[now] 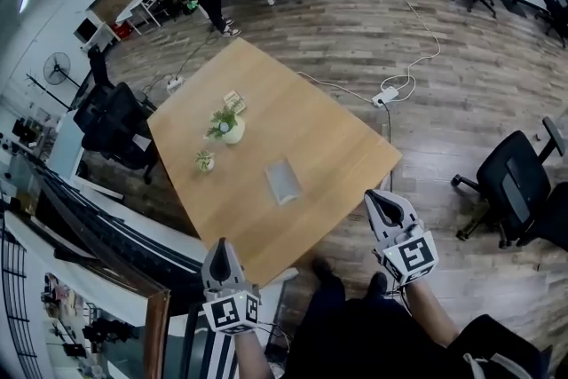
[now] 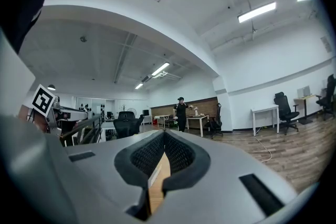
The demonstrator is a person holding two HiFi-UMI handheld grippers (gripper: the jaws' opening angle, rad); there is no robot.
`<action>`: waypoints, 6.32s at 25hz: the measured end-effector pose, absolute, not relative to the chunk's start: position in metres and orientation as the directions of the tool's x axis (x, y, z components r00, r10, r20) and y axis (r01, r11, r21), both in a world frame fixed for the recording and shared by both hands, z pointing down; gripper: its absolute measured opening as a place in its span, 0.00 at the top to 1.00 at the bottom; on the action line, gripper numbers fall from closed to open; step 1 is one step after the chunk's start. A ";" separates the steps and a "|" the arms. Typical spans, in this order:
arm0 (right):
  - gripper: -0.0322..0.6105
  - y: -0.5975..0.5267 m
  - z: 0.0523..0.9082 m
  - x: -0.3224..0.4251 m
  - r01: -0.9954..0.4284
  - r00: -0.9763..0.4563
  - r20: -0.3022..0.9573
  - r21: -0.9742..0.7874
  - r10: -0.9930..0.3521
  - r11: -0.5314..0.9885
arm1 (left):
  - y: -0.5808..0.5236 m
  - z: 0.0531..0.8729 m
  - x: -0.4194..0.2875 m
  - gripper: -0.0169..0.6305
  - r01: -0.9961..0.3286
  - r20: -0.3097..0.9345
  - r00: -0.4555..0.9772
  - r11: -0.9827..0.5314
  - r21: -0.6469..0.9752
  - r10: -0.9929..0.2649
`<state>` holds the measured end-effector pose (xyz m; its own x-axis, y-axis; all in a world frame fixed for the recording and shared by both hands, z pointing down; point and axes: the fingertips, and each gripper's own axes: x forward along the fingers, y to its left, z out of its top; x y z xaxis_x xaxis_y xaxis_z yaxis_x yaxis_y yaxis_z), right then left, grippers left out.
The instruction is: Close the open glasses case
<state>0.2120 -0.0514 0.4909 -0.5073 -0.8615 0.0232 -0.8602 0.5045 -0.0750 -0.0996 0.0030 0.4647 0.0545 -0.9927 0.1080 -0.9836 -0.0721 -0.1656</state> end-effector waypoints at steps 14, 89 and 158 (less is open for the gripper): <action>0.93 -0.163 0.475 0.083 -0.834 -0.549 0.084 0.015 -0.831 0.552 | -0.084 0.497 -0.206 0.98 -0.996 0.098 0.077 -0.082 -0.043 -0.992; 0.87 -0.256 0.796 0.004 -0.812 -0.473 0.727 -0.141 -0.498 0.566 | -0.047 0.521 -0.230 0.98 -0.994 0.271 -0.092 0.073 -0.079 -0.958; 0.93 -0.185 0.816 -0.063 -0.493 -0.528 0.804 -0.027 -0.275 0.869 | -0.048 0.522 -0.223 0.98 -0.992 0.247 -0.107 0.087 -0.090 -0.963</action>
<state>-0.0629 -0.1852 0.8156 -0.5279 -0.2746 0.8037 -0.4932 0.8695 -0.0269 -0.2229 -0.0476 0.5218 -0.1070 -0.9630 0.2473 -0.9921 0.0872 -0.0898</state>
